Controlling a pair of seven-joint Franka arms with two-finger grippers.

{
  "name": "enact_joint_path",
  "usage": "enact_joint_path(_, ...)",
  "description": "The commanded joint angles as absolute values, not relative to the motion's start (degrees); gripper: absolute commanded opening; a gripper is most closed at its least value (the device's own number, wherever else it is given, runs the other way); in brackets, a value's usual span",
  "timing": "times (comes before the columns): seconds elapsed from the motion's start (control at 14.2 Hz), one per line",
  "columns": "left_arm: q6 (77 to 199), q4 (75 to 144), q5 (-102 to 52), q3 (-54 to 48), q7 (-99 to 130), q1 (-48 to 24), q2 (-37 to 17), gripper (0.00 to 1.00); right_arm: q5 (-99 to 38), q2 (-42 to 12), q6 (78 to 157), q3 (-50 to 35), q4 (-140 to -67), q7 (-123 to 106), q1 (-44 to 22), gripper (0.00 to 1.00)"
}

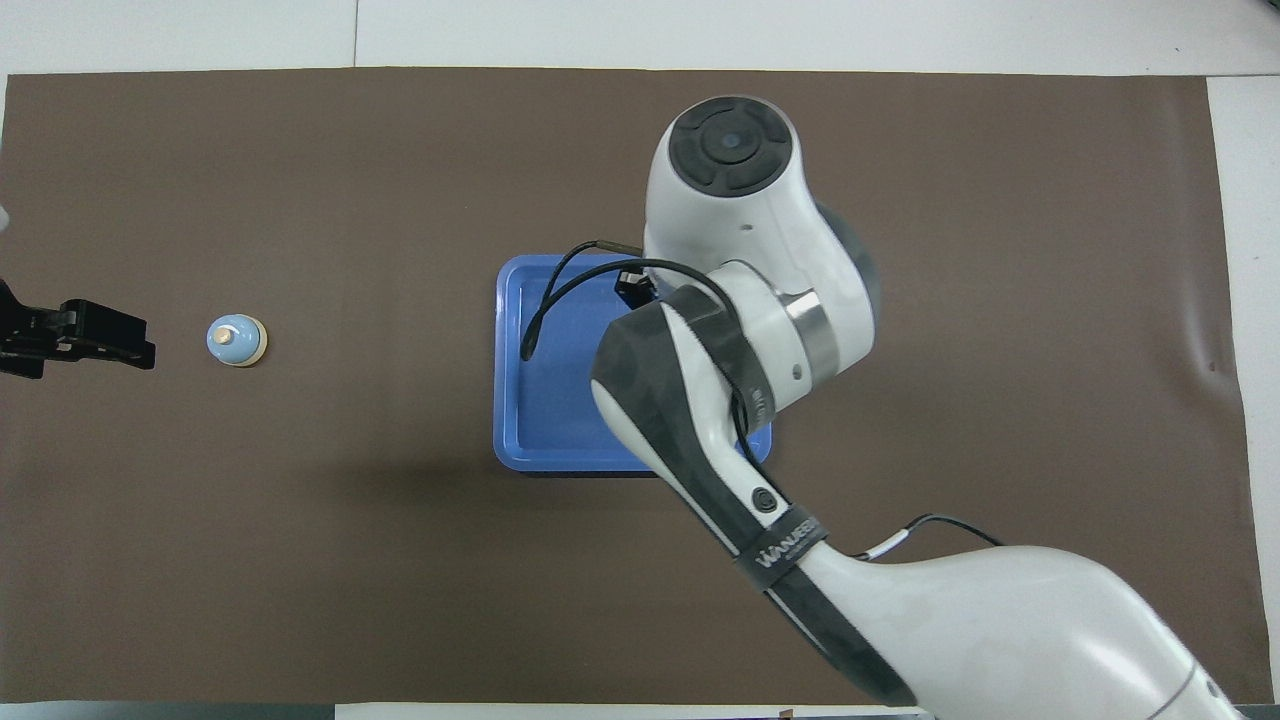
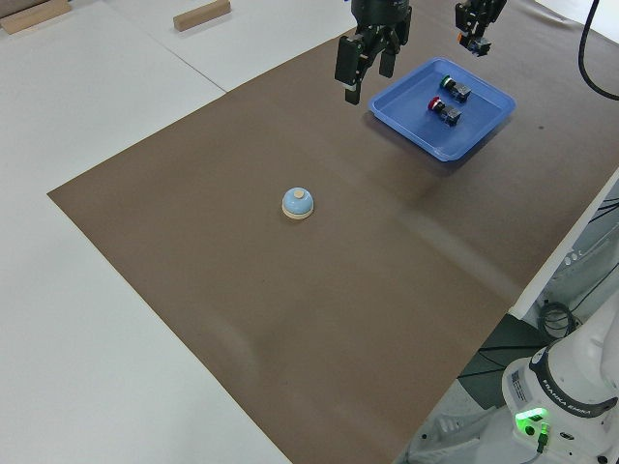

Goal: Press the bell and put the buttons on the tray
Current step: 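Carry the yellow button into the tray and release it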

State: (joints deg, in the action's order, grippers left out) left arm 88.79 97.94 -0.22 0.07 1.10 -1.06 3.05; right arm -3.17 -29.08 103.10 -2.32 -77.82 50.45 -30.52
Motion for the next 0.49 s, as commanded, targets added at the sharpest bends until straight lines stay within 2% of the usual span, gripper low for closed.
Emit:
enact_joint_path(0.0, 88.7, 97.9, -0.3, 0.4, 1.3, -1.2, 3.6, 1.00, -4.6, -33.6, 109.7, -1.8, -75.8, 54.7, -35.2, 0.00)
enact_joint_path(0.42, 88.7, 97.9, -0.3, 0.4, 1.3, -1.2, 3.7, 1.00, -4.4, -34.6, 119.5, -1.8, -83.3, 55.3, -38.7, 0.00)
